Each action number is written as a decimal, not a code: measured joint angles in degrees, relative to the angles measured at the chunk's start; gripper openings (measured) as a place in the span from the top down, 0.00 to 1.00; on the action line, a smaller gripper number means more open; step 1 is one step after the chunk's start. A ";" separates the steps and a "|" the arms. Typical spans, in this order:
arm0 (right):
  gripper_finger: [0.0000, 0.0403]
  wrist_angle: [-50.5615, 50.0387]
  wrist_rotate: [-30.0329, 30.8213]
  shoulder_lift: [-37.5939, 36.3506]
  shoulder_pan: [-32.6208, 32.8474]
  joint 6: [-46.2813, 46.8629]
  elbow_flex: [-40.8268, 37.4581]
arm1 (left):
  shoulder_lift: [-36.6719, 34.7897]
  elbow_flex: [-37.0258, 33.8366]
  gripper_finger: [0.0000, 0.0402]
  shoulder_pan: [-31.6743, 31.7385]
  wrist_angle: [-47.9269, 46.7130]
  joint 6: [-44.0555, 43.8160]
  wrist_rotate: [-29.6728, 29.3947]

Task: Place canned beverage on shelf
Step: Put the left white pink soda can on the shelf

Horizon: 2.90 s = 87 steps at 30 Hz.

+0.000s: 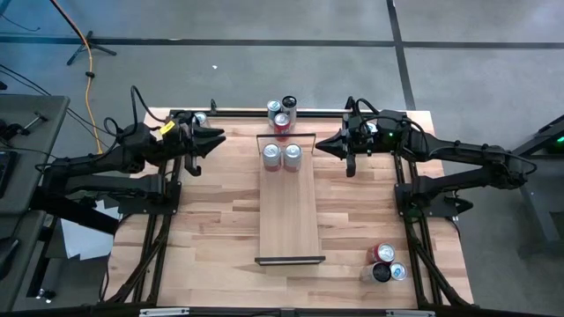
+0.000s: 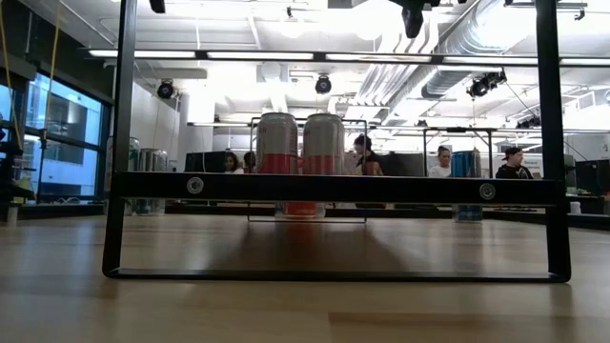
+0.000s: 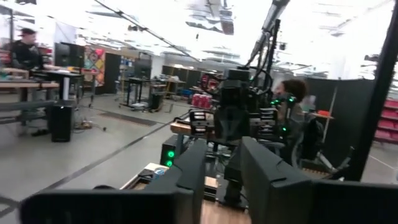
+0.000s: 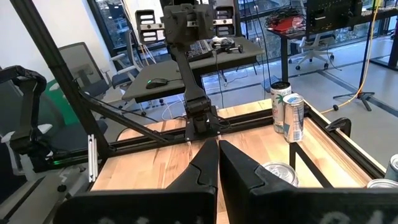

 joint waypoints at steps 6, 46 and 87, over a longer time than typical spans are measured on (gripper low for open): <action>1.00 0.00 0.02 -0.01 0.02 -0.08 0.00 | 0.00 0.23 0.53 1.10 -2.58 -6.29 -3.38; 1.00 -2.58 0.96 0.01 0.02 -0.24 0.00 | 38.74 31.04 0.15 40.70 -74.80 -23.92 -24.89; 1.00 -16.50 0.94 0.01 0.02 -2.73 0.00 | 33.00 9.38 0.15 36.39 -59.35 -57.12 -43.28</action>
